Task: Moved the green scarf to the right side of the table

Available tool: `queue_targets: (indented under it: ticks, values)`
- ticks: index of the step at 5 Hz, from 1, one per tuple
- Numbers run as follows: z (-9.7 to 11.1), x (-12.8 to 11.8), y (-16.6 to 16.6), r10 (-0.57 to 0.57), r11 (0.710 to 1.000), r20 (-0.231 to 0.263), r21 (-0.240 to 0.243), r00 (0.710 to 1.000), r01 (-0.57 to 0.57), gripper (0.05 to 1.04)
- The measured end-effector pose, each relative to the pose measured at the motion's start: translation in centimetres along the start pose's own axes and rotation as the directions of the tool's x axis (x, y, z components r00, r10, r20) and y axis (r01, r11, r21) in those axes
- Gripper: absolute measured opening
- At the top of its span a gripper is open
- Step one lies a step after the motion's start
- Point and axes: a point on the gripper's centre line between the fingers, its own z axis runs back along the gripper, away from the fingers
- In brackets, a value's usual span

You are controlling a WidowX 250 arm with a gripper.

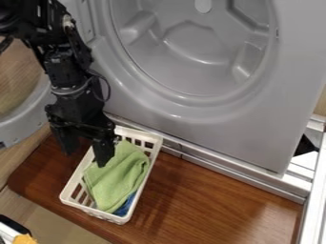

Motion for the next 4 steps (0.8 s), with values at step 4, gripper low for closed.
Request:
queue_targets:
  ticks: [4]
  values:
    - [-5.3, 2.2, -2.7, -0.156, 0.988, 0.07, 0.01, 0.985, 0.156, 1.0]
